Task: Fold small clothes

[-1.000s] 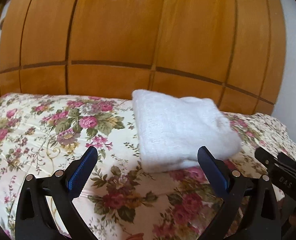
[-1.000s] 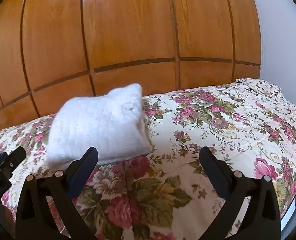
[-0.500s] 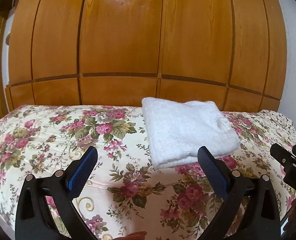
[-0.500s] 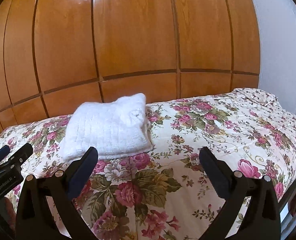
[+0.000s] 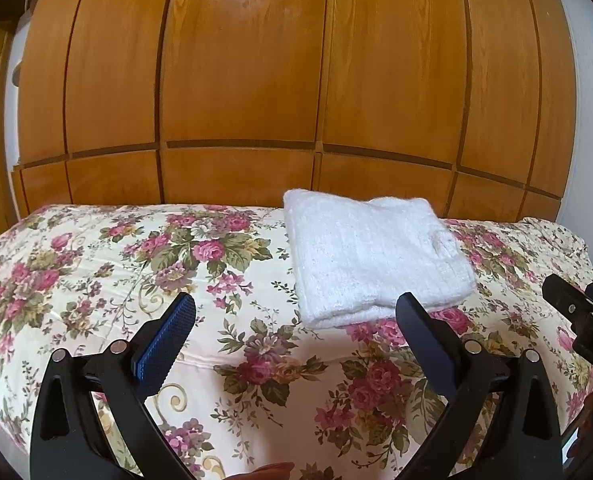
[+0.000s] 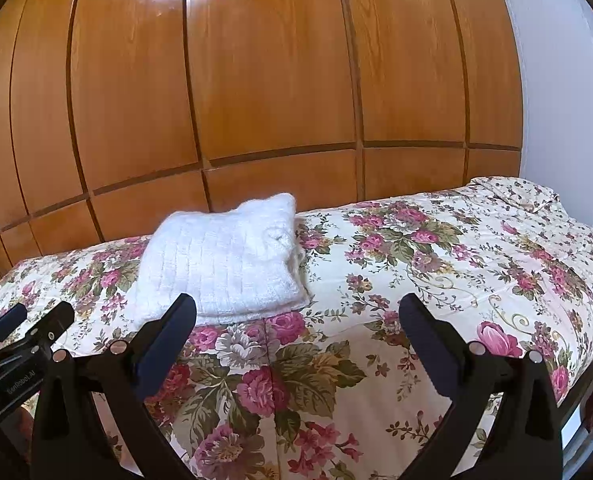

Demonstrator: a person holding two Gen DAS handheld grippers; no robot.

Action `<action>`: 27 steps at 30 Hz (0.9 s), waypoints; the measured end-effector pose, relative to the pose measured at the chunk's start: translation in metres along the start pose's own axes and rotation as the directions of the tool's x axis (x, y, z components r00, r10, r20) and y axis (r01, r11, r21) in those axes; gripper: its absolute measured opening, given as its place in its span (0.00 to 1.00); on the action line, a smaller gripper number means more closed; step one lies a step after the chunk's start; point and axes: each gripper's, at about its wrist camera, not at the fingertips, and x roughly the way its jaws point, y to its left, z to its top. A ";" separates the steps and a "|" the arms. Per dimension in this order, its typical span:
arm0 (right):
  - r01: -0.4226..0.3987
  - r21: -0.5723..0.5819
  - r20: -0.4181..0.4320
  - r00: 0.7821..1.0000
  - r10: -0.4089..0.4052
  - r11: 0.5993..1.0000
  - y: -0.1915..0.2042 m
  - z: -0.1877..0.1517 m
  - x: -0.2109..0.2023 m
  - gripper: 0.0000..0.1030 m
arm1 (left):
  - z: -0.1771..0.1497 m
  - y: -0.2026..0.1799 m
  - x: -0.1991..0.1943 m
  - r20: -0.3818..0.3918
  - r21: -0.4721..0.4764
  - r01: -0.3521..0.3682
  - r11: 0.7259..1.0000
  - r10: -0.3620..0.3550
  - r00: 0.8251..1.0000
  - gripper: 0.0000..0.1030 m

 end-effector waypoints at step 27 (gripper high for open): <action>-0.005 0.005 -0.020 1.000 0.005 1.000 0.002 -0.004 0.004 0.98 | -0.003 0.001 0.007 -0.040 -0.010 0.013 1.000 -0.014 0.999 0.96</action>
